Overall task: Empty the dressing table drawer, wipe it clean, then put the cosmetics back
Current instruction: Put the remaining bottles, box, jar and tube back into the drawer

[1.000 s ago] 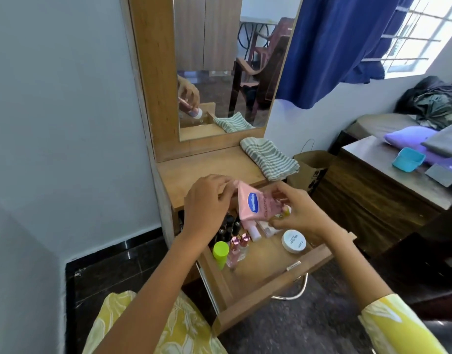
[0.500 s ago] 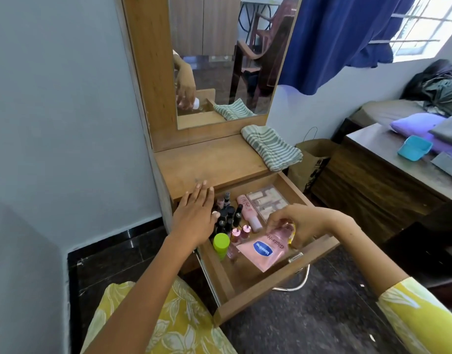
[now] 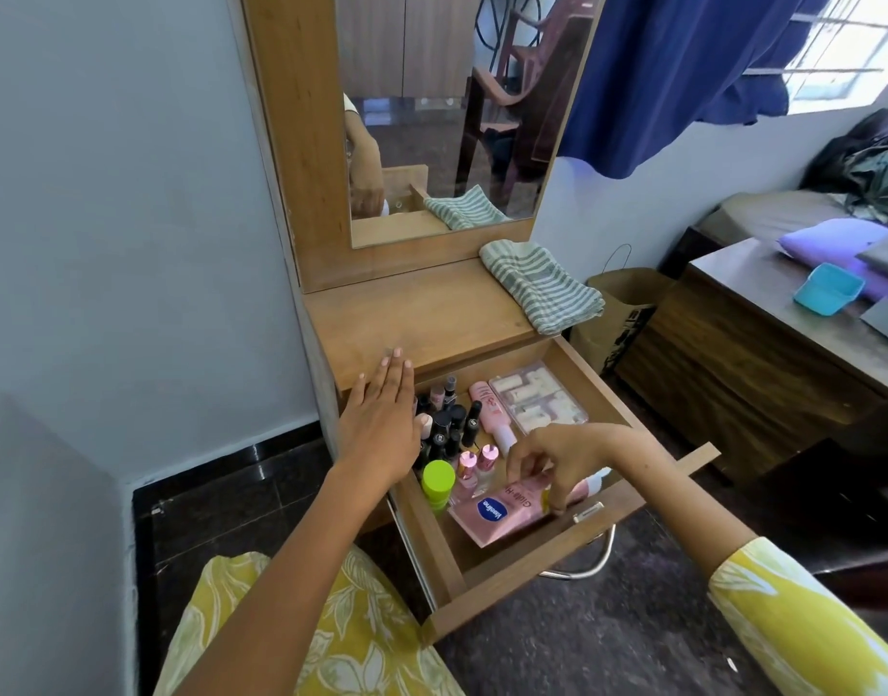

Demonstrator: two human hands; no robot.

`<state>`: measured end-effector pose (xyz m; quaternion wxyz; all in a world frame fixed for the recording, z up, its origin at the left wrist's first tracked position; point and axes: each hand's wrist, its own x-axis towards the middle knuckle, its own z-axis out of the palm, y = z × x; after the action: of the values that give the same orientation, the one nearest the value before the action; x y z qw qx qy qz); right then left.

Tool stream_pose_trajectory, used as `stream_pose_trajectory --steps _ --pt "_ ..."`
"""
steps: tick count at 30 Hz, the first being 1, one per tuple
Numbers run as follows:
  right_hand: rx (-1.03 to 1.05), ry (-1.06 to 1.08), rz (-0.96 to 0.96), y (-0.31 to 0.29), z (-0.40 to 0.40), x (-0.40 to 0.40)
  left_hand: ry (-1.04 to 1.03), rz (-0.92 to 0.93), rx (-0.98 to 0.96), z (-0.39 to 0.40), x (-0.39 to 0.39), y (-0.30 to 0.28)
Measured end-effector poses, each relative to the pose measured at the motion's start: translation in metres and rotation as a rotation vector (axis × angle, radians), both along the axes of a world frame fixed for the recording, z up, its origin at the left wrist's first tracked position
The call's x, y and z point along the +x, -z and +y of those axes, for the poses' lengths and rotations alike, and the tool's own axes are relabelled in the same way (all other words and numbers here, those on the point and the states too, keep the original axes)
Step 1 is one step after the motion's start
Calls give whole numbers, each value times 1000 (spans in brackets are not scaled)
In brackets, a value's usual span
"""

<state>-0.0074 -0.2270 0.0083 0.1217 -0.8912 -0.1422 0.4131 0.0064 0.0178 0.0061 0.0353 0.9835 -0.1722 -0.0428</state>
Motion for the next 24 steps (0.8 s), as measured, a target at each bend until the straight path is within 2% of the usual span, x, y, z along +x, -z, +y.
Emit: stream_pose_trajectory --steps 7,12,24 --pt "52 3 -14 8 0 -4 4 -11 -34 2 1 5" --pt "109 45 -120 14 -6 -13 -4 -18 -42 2 1 9" --pt "82 87 -308 26 1 -33 -19 -28 -47 -1 0 11"
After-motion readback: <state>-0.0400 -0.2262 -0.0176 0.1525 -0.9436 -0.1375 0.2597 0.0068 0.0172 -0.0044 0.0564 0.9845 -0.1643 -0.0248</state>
